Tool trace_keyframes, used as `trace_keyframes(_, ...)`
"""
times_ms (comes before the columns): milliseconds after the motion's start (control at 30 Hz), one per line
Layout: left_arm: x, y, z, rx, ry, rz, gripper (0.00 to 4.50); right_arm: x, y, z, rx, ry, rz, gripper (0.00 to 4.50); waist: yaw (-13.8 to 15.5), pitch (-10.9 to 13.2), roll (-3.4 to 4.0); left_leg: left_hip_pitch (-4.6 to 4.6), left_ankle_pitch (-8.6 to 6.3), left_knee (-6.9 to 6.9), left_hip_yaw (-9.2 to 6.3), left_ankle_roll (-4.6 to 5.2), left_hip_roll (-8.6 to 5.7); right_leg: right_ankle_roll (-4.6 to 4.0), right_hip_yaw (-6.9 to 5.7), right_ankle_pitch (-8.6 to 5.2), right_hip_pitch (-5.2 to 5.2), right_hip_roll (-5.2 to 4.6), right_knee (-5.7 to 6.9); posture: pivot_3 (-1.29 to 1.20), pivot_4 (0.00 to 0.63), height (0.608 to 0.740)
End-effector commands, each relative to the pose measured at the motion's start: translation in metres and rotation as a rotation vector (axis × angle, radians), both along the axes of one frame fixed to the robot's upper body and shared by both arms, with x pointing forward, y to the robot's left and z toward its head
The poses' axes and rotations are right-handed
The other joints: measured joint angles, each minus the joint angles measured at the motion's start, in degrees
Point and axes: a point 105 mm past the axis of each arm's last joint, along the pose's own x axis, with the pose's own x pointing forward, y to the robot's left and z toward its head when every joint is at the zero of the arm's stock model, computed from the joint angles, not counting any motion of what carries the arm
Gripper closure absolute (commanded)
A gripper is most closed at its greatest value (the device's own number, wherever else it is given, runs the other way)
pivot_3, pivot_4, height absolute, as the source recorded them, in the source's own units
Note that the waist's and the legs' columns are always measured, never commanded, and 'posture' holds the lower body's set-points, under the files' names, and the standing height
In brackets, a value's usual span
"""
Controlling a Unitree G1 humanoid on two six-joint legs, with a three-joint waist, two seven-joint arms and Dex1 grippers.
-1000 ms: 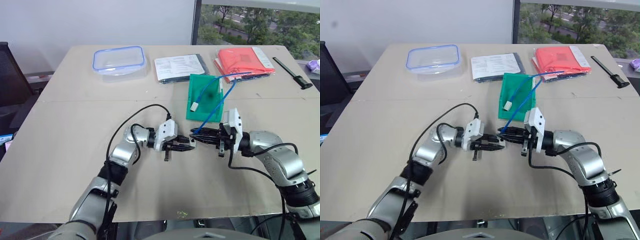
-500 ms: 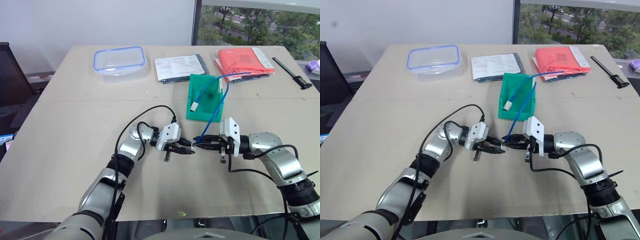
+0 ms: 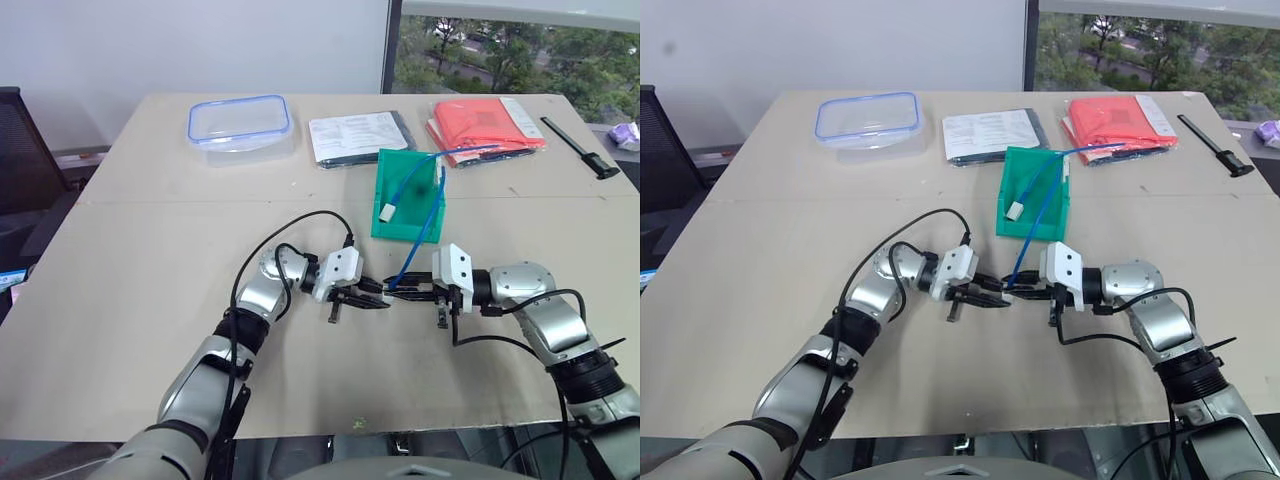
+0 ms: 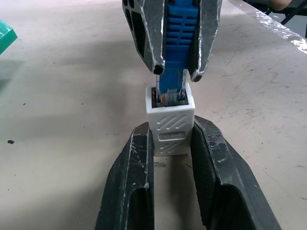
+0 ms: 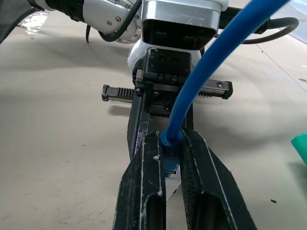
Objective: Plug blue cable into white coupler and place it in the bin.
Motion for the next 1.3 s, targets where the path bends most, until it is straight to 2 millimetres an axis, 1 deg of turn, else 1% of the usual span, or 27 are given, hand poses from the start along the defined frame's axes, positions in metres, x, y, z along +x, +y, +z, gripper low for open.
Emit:
trace_keyframes(33,0.001,-0.004,0.002,0.0,-0.012,-0.011,4.02,-0.013,-0.004,-0.059,-0.149,0.198,0.006,4.5,-0.1,-0.1,-0.06,0.03,0.0,0.0,0.0,0.0,0.0,0.0,0.0,0.0,0.04,0.0,0.0,0.0,0.15,0.737)
trace_keyframes(133,0.002,-0.006,0.003,-0.008,-0.013,-0.008,4.02,-0.023,-0.013,-0.089,-0.236,0.3,0.007,4.5,-0.1,-0.5,-0.25,0.21,0.0,0.0,0.01,0.0,0.05,-0.02,0.01,-0.01,0.18,0.03,0.02,0.0,0.15,0.737)
trace_keyframes(167,0.002,-0.006,0.003,-0.009,-0.013,-0.007,4.02,-0.026,-0.016,-0.095,-0.259,0.319,0.015,4.5,-0.1,-0.5,-0.31,0.37,-0.01,-0.02,0.02,0.0,0.07,-0.06,0.02,-0.02,0.32,0.03,0.01,0.0,0.15,0.737)
trace_keyframes(233,0.002,-0.007,0.003,-0.01,-0.012,-0.005,4.02,-0.027,-0.016,-0.1,-0.248,0.356,-0.007,4.5,-0.1,-0.6,-0.37,0.89,-0.04,-0.1,0.07,0.01,0.14,-0.24,0.07,-0.14,0.77,0.02,-0.03,0.0,0.15,0.737)
trace_keyframes(300,0.002,-0.007,0.003,-0.01,-0.011,-0.003,4.02,-0.025,-0.013,-0.097,-0.215,0.329,-0.013,4.5,-0.2,-0.8,-0.42,1.03,-0.06,-0.11,0.06,0.03,0.33,-0.25,0.06,-0.15,0.89,0.01,-0.04,0.0,0.15,0.737)
trace_keyframes(333,0.001,-0.006,0.002,-0.009,-0.011,-0.002,4.02,-0.018,-0.006,-0.083,-0.126,0.326,-0.042,4.5,-0.3,-0.9,-0.47,1.03,-0.06,-0.11,0.08,0.02,0.36,-0.26,0.06,-0.14,0.89,0.0,-0.04,0.0,0.15,0.737)
trace_keyframes(367,0.001,-0.006,0.002,-0.008,-0.01,0.0,4.02,-0.012,0.0,-0.064,-0.024,0.318,-0.061,4.5,-0.4,-1.0,-0.49,1.04,-0.06,-0.11,0.09,0.03,0.39,-0.27,0.07,-0.14,0.89,0.0,-0.04,0.0,0.15,0.737)
trace_keyframes(400,0.001,-0.006,0.001,-0.007,-0.009,0.001,4.02,-0.007,0.003,-0.047,0.046,0.299,-0.071,4.5,-0.4,-1.0,-0.5,1.05,-0.06,-0.11,0.09,0.02,0.41,-0.27,0.07,-0.13,0.89,-0.01,-0.03,0.0,0.15,0.737)
trace_keyframes(467,0.001,-0.005,0.0,-0.004,-0.004,0.005,4.02,-0.002,0.004,-0.023,0.106,0.253,-0.069,4.5,-0.6,-0.9,-0.42,0.97,-0.06,-0.11,0.11,0.02,0.47,-0.31,0.06,-0.11,0.83,-0.05,-0.03,0.0,0.15,0.737)
trace_keyframes(567,0.001,-0.003,-0.002,0.003,-0.002,0.015,4.02,0.003,0.004,0.005,0.146,0.201,-0.073,4.5,-0.7,-0.9,-0.36,0.72,-0.06,-0.11,0.2,0.02,0.45,-0.32,0.13,-0.09,0.57,-0.14,-0.01,0.0,0.15,0.737)
trace_keyframes(667,0.002,-0.003,-0.003,0.006,0.004,0.028,4.02,0.005,0.004,0.021,0.154,0.159,-0.071,4.5,-0.4,-0.9,-0.36,0.37,-0.06,-0.1,0.2,0.03,0.38,-0.31,0.11,-0.09,0.26,-0.16,-0.02,0.0,0.15,0.737)
trace_keyframes(733,0.005,-0.002,-0.003,0.005,0.013,0.049,2.98,0.005,0.006,0.029,0.155,0.138,-0.064,4.5,-0.4,-0.8,-0.33,0.0,-0.06,-0.01,0.14,0.03,0.35,-0.26,0.06,-0.06,-0.06,-0.13,0.0,0.0,0.15,0.737)
trace_keyframes(767,0.006,-0.002,-0.002,0.004,0.005,0.059,2.59,0.005,0.006,0.031,0.151,0.129,-0.06,4.5,-0.4,-0.8,-0.31,-0.09,-0.06,0.02,0.13,0.03,0.34,-0.12,0.06,0.02,-0.13,-0.11,0.0,0.0,0.15,0.737)
trace_keyframes(800,0.008,-0.002,-0.002,0.006,-0.01,0.073,2.22,0.005,0.007,0.033,0.146,0.122,-0.056,4.5,-0.3,-0.8,-0.28,-0.08,-0.06,0.02,0.14,0.03,0.31,-0.11,0.07,0.03,-0.13,-0.11,0.0,0.0,0.15,0.737)
trace_keyframes(833,0.01,-0.002,-0.001,0.006,-0.027,0.089,1.73,0.005,0.007,0.034,0.142,0.115,-0.054,4.5,-0.3,-0.8,-0.28,-0.09,-0.06,0.02,0.14,0.04,0.29,-0.1,0.07,0.03,-0.13,-0.1,-0.01,0.0,0.15,0.737)
trace_keyframes(900,0.011,-0.001,0.002,0.001,-0.038,0.107,0.84,0.006,0.007,0.043,0.176,0.107,-0.059,4.5,-0.1,-0.8,-0.28,-0.08,-0.06,0.02,0.1,0.04,0.27,-0.1,0.05,0.03,-0.12,-0.06,-0.01,0.0,0.15,0.737)
trace_keyframes(1000,0.011,0.007,0.015,-0.05,-0.059,0.155,0.84,0.012,0.004,0.071,0.3,0.113,-0.085,4.5,-0.2,-0.7,-0.23,-0.09,-0.06,0.01,0.09,0.04,0.29,-0.1,0.05,0.03,-0.12,-0.04,0.0,0.0,0.15,0.737)
trace_keyframes(1033,0.01,0.009,0.018,-0.059,-0.066,0.173,0.84,0.012,0.003,0.077,0.32,0.115,-0.088,4.5,-0.4,-0.6,-0.16,-0.09,-0.06,0.01,0.11,0.04,0.32,-0.1,0.08,0.03,-0.13,-0.04,0.0,0.0,0.15,0.737)
trace_keyframes(1133,0.016,0.019,0.042,-0.121,-0.051,0.32,0.84,0.019,-0.005,0.105,0.41,0.134,-0.106,4.5,-0.7,-0.4,-0.09,-0.13,-0.06,-0.01,0.11,0.04,0.37,-0.08,0.09,0.04,-0.17,-0.04,0.0,0.0,0.15,0.737)
trace_keyframes(1200,0.02,0.023,0.062,-0.171,-0.044,0.43,0.84,0.032,-0.013,0.12,0.465,0.128,-0.155,4.5,-0.7,-0.3,-0.1,-0.14,-0.06,-0.02,0.05,0.03,0.4,-0.06,0.04,0.05,-0.17,-0.04,0.01,0.0,0.15,0.737)
trace_keyframes(1233,0.021,0.024,0.07,-0.194,-0.033,0.47,0.84,0.041,-0.017,0.124,0.475,0.124,-0.194,4.5,-0.7,-0.3,-0.1,-0.16,-0.05,-0.02,0.01,0.04,0.39,-0.06,0.01,0.05,-0.16,-0.04,0.01,0.0,0.15,0.737)
trace_keyframes(1300,0.022,0.025,0.085,-0.237,-0.025,0.538,0.84,0.06,-0.025,0.122,0.431,0.124,-0.267,4.5,-0.9,-0.2,-0.06,-0.15,-0.05,-0.02,0.02,0.03,0.38,-0.06,0.01,0.05,-0.15,-0.03,0.01,0.0,0.15,0.737)
